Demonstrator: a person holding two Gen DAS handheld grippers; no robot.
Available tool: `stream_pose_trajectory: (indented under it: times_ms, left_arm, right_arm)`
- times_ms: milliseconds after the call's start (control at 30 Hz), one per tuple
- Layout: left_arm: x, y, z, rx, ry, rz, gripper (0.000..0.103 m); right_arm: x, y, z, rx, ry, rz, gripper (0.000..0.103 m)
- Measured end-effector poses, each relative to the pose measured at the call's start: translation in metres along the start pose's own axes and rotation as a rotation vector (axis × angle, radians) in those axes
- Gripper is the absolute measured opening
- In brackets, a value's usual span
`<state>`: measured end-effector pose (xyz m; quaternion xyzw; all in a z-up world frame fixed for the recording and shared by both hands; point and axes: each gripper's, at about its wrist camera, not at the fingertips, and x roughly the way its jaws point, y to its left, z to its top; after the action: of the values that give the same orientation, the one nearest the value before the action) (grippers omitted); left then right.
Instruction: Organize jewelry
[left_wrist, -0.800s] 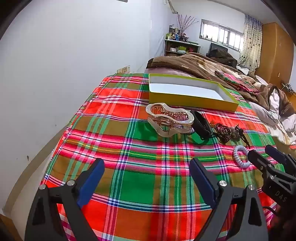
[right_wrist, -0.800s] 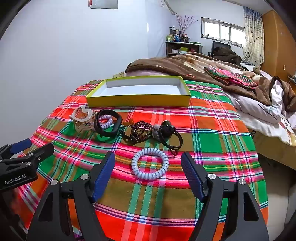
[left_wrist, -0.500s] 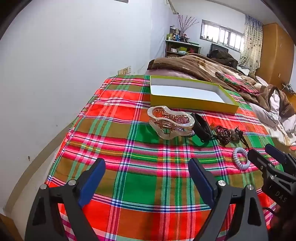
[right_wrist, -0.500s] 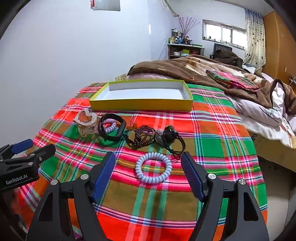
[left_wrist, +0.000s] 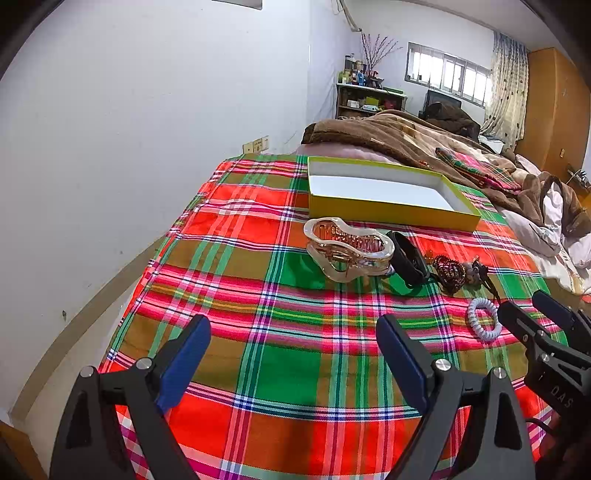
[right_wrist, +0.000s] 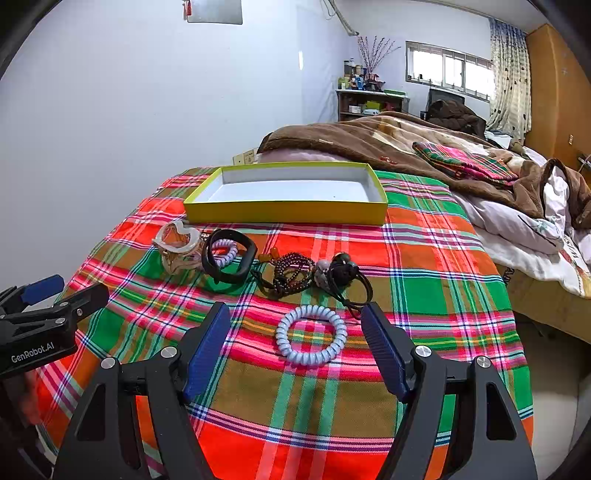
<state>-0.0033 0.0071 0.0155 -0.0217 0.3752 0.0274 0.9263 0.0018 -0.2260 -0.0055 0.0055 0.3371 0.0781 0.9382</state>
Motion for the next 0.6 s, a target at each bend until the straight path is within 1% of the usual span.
stream_pose_trajectory:
  times_ms: [600]
  left_arm:
    - [0.0024,-0.0007,-0.0024,-0.005,0.004,0.001,0.092]
  right_arm:
    - [0.0016,0.0033,-0.0009,-0.005,0.010,-0.014,0.073]
